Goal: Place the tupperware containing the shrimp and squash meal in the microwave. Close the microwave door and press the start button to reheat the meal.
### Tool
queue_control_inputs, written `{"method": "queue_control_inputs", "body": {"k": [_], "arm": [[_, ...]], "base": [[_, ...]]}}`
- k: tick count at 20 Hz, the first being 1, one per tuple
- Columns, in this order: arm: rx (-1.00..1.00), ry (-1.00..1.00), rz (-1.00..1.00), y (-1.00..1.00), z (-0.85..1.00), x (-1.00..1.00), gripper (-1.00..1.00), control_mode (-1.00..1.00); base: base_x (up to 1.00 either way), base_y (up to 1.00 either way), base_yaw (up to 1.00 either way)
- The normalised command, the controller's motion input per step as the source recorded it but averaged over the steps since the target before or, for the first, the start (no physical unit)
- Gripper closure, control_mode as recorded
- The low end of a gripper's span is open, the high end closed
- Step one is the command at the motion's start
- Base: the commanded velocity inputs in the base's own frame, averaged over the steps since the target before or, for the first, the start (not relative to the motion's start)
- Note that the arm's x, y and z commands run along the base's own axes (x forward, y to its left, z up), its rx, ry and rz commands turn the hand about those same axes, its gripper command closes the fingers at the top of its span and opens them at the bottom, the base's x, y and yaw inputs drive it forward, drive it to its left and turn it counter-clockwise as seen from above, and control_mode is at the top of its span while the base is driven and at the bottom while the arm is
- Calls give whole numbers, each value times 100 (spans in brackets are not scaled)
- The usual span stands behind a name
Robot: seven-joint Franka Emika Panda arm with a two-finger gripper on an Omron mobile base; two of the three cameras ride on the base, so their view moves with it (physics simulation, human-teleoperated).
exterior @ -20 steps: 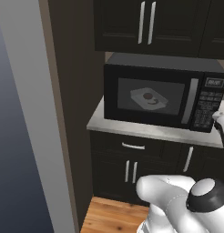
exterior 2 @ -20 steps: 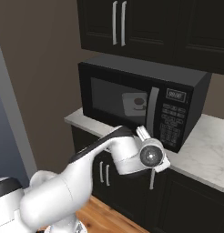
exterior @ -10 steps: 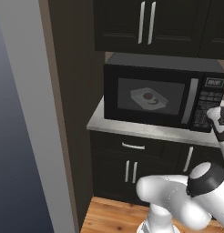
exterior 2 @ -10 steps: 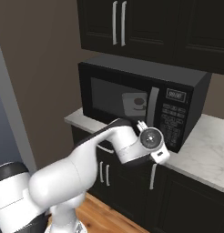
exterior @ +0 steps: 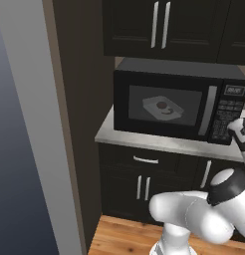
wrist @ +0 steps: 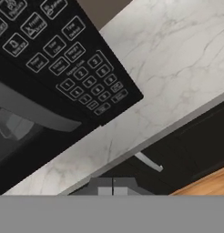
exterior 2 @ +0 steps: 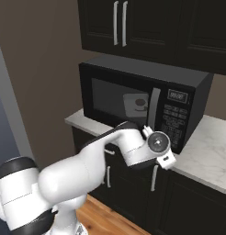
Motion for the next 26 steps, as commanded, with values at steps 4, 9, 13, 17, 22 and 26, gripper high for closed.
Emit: {"method": "queue_control_inputs", "body": {"k": [4, 9, 13, 17, 22, 26], "arm": [[0, 0, 0, -4, -20, 12, 100, -100], [0, 0, 0, -18, 0, 8, 100, -100], [0, 1, 1, -17, 0, 9, 100, -100], [0, 2, 2, -5, -9, 14, 100, -100], [0, 0, 3, 0, -19, 19, 100, -100], [0, 0, 2, 0, -15, 17, 100, -100]], "base": [[0, 0, 0], [0, 0, 0], [0, 0, 0], [0, 0, 0], [0, 0, 0], [0, 0, 0]]}}
